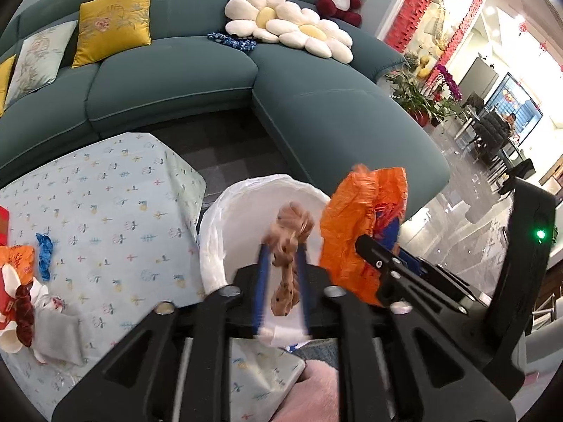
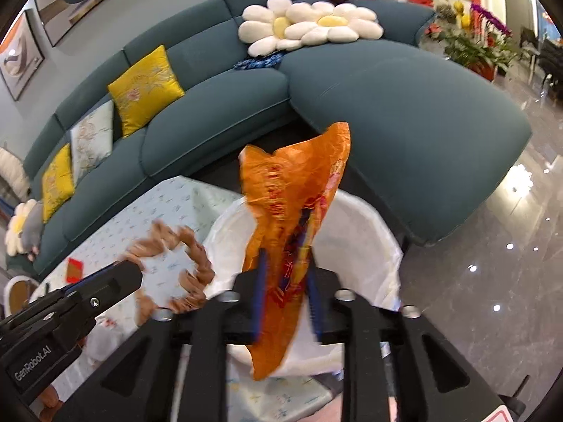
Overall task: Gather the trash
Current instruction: 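Carry both items over the white bin and open both grippers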
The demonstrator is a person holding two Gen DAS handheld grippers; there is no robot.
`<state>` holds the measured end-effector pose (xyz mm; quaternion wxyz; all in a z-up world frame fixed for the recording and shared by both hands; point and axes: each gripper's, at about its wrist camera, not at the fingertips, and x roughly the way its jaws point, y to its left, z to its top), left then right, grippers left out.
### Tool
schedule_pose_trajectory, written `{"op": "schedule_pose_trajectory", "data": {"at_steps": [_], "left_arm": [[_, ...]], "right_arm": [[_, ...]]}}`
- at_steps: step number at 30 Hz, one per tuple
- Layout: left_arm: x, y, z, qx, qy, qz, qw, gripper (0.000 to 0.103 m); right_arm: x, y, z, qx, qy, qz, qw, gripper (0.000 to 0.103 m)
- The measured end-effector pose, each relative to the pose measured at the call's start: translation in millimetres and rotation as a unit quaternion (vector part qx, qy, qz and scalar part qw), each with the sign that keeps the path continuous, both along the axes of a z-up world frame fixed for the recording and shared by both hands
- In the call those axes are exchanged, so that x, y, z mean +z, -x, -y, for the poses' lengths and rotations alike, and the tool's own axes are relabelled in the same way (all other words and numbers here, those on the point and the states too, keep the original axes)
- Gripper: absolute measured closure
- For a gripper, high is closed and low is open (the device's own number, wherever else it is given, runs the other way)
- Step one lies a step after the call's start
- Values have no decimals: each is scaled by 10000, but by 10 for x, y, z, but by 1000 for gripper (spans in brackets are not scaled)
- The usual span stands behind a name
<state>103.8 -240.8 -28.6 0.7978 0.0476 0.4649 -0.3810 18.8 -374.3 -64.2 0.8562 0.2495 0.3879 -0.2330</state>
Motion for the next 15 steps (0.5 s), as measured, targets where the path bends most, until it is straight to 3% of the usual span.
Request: {"op": "schedule_pose_trajectory", "data": {"at_steps": [1, 3, 11, 15], "left_arm": [[5, -5, 17, 44, -7, 32, 10000, 60], [22, -8, 38, 94, -13, 106, 9999, 54], [71, -26, -153, 327, -80, 157, 9993, 50], [118, -45, -372, 524, -46, 199, 9984, 43]], "right_arm": [[20, -1, 7, -60, 93, -4, 9999, 66], [67, 9, 18, -121, 199, 37, 9997, 57], [193, 20, -93, -103, 231, 128, 9996, 54], [285, 24, -233, -30, 234, 186, 9995, 52]]}}
